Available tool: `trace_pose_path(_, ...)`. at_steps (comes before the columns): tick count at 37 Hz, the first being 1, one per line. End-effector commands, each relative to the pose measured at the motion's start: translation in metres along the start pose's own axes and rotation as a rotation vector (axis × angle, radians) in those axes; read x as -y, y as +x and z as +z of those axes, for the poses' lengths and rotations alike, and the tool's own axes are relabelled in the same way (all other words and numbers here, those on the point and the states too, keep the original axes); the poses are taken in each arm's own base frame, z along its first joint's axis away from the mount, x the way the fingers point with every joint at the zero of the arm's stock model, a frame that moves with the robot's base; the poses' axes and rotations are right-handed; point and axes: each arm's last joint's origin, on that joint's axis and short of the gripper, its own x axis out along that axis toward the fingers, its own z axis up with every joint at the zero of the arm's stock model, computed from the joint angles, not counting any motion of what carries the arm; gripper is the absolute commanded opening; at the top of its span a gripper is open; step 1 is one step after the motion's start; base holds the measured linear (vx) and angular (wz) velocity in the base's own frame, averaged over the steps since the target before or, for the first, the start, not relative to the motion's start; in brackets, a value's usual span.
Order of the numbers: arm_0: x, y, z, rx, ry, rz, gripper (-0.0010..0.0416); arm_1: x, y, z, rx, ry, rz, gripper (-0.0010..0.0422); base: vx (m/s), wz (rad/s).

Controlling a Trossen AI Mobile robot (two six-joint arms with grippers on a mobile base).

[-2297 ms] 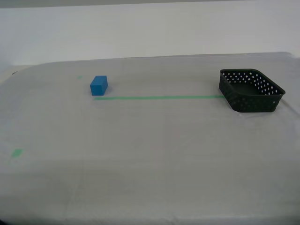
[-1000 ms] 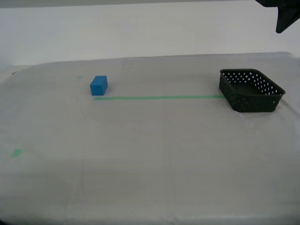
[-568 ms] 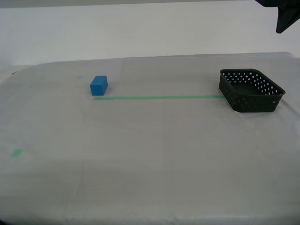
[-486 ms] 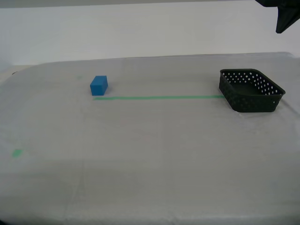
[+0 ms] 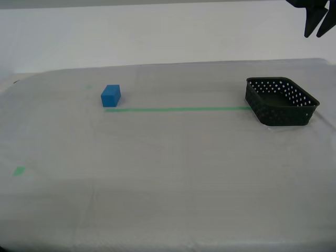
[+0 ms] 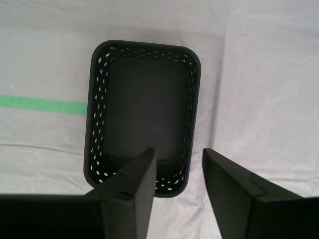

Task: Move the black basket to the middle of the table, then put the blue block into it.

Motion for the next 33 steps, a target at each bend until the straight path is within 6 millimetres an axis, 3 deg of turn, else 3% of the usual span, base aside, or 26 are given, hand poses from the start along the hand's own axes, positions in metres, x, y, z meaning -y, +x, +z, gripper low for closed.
trace_pose_path(1, 0.0002, -0.0006, 0.0, 0.001, 0.003, -0.002, 0.017, 0.0, 0.0, 0.0007, 0.005, 0.001, 0.0, 0.0, 0.0, 0.0)
trace_pose_path(21, 0.0002, -0.0006, 0.0, 0.001, 0.0, -0.002, 0.0374, 0.0001, 0.0, 0.0007, 0.005, 0.001, 0.0, 0.0, 0.0, 0.0)
trace_pose_path(26, 0.0002, -0.0006, 0.0002, 0.003, 0.001, -0.002, 0.0396, 0.0001, 0.0, 0.0007, 0.005, 0.001, 0.0, 0.0, 0.0, 0.0)
trace_pose_path(33, 0.0006, 0.0008, 0.002, 0.016, 0.001, -0.004, 0.0392, 0.0001, 0.0, 0.0007, 0.005, 0.001, 0.0, 0.0, 0.0, 0.0)
